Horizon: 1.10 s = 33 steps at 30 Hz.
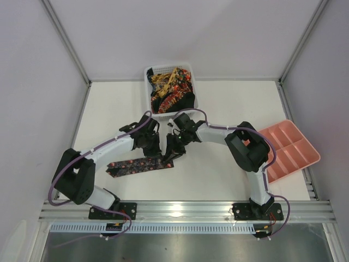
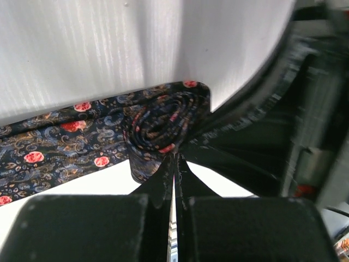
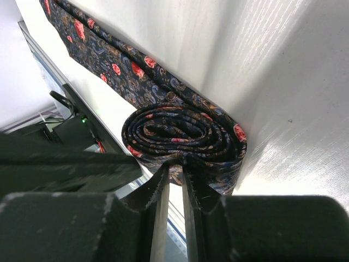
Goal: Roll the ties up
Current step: Roll the tie
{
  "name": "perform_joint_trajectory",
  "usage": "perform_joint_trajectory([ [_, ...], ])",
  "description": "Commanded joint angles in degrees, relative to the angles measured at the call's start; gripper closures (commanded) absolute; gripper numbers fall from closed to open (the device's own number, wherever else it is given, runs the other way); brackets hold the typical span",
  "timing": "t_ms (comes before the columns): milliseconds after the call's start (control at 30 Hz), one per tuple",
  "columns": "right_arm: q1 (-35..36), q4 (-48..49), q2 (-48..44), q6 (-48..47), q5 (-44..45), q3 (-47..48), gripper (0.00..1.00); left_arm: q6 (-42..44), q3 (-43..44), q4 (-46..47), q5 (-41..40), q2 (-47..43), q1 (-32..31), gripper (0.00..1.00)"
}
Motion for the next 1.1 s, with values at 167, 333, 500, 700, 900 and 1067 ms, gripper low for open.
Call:
perform_joint_trajectory([
  [167, 0.05, -2.58, -2.83, -2.25, 1.14, 1.34, 0.73, 1.56, 2.11, 1.37, -0.75, 4.42, 2.33, 1.0],
  [333, -1.62, -4.96, -5.91, -4.1, 1.67, 1.16, 0.59, 2.79, 1.41, 1.45, -0.93, 4.87, 3.64, 0.99],
  [500, -3.64, -7.78, -7.06, -7.0, 3.34, 1.6, 0.5, 3.67, -0.61, 2.68, -0.4, 4.95, 4.0, 0.99],
  [700, -5.4, -4.44, -4.42, -6.82, -0.52, 1.25, 0.33, 4.11, -3.51, 5.06, 0.92, 3.64, 4.18, 1.0],
  [900, -5.14, 0.65, -0.2, -6.04, -5.27, -0.33, 0.28, 4.2, -3.78, 4.97, 0.39, 2.32, 4.18, 0.99],
  [1067, -4.26, 4.87, 0.5, -5.95, -4.83, -3.23, 0.28, 4.38, -4.66, 5.23, -0.13, 2.41, 4.35, 1.0],
])
